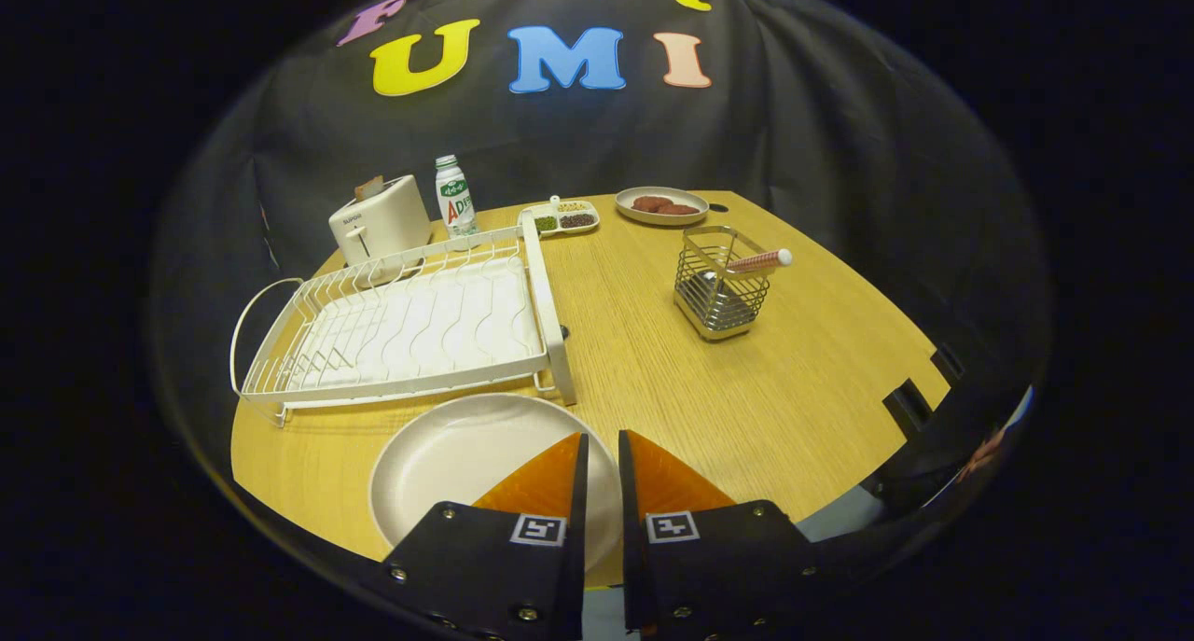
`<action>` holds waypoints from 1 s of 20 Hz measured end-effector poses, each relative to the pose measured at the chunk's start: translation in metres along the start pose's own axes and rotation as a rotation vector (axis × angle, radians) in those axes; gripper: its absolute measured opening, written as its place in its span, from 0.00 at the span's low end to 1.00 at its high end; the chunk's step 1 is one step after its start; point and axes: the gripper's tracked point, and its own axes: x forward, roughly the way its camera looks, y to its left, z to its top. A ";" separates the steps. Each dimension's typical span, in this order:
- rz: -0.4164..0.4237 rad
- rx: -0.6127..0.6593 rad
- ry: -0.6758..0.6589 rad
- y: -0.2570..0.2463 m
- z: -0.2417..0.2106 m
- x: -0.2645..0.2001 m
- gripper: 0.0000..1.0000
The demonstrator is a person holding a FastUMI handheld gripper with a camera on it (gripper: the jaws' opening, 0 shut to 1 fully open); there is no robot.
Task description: Take the plate from the dish rack, then take the spoon from the basket and place it into the plate.
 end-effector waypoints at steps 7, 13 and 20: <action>-0.086 0.019 -0.070 -0.045 0.038 -0.001 0.17; -0.178 0.049 -0.124 -0.098 0.072 0.007 0.17; -0.196 0.044 -0.142 -0.128 0.094 0.037 0.18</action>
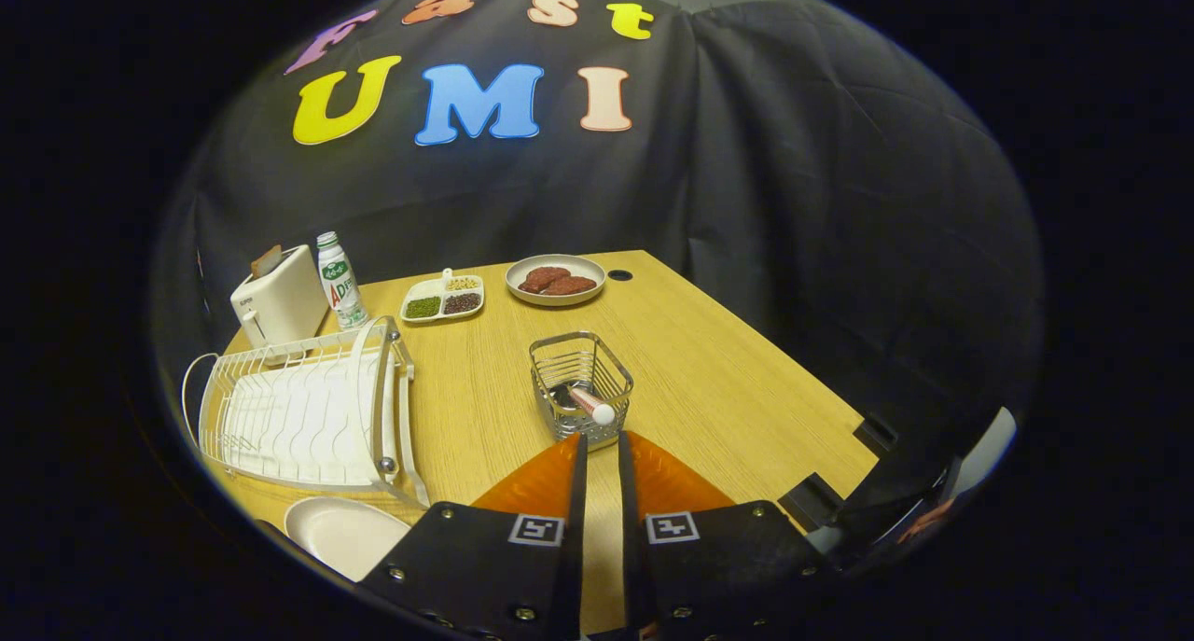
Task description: Take the plate from the dish rack, then take the spoon from the basket and place it into the plate.
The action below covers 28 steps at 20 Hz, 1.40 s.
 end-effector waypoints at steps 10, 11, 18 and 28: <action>0.035 -0.011 0.007 -0.002 0.009 0.038 0.20; 0.036 -0.011 0.007 -0.002 0.009 0.038 0.20; 0.088 -0.064 0.004 0.003 0.013 0.040 0.08; 0.076 -0.129 -0.074 0.002 0.040 0.004 0.04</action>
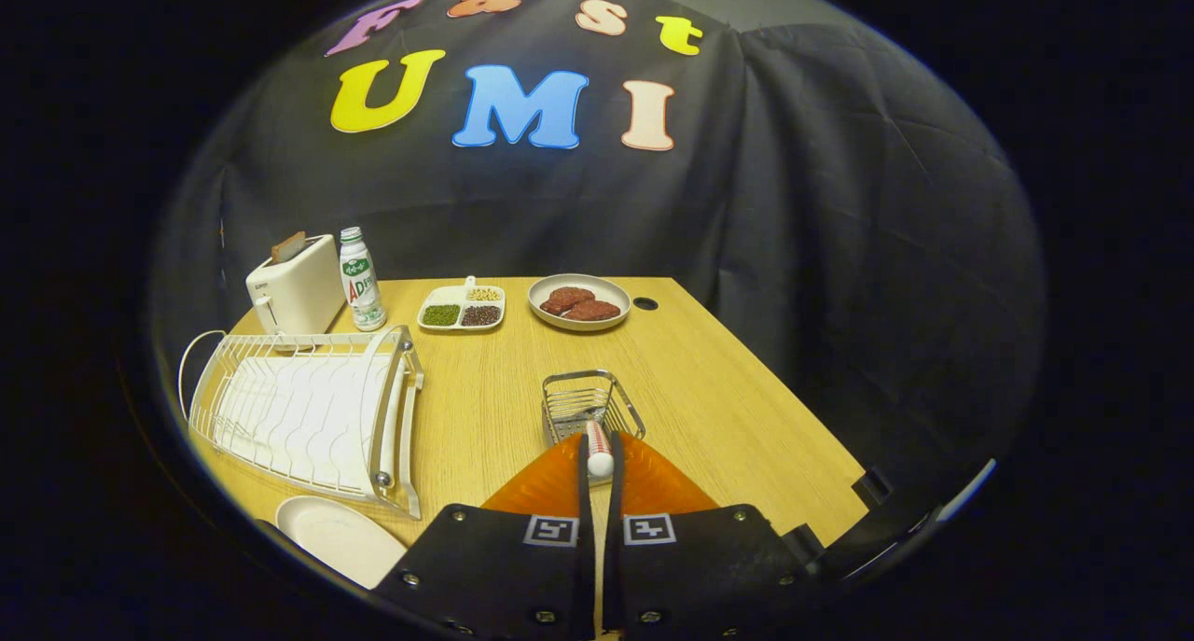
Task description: Take the plate from the dish rack, then take the spoon from the basket and place it into the plate.
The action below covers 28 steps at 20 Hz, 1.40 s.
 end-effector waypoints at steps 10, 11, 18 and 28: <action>0.075 -0.078 -0.118 0.032 0.044 -0.056 0.04; 0.095 -0.087 -0.131 0.040 0.047 -0.063 0.04; 0.274 -0.164 -0.184 0.107 0.045 -0.123 0.04; 0.520 -0.267 -0.142 0.175 -0.017 -0.194 0.04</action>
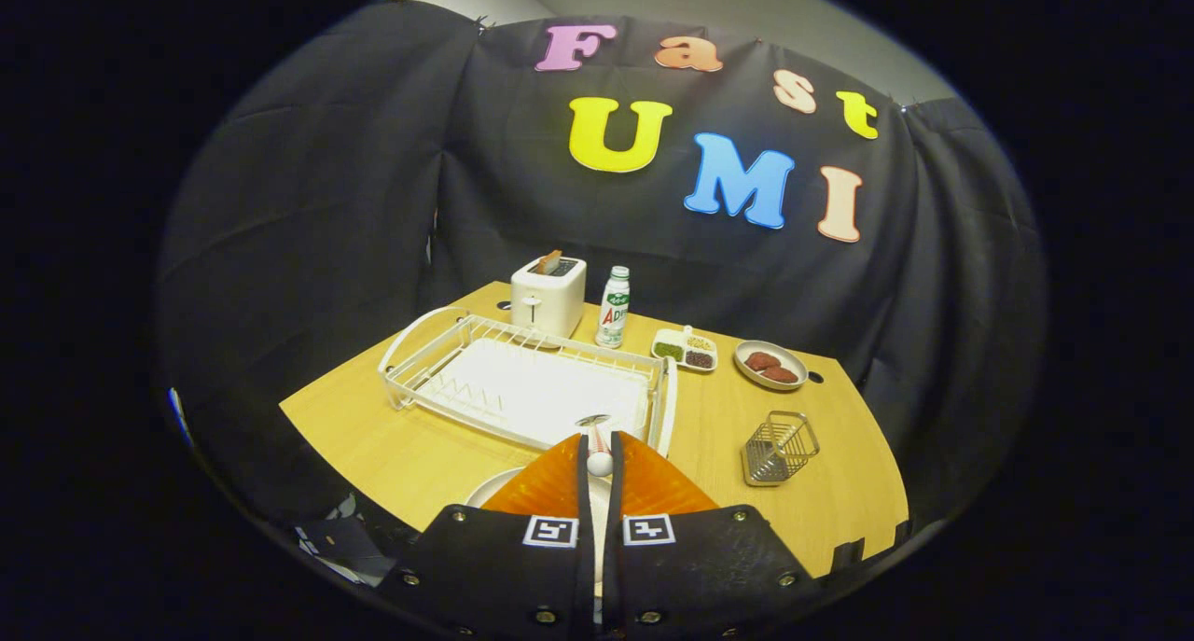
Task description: Take the plate from the dish rack, then take the spoon from the basket and place it into the plate.
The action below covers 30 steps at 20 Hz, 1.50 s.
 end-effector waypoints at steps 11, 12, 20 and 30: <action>0.093 0.022 0.105 0.028 -0.053 0.008 0.03; 0.092 0.027 0.117 0.029 -0.058 0.011 0.04; 0.118 0.012 0.155 0.035 -0.075 0.024 0.06; 0.086 0.005 0.156 0.022 -0.069 0.029 0.33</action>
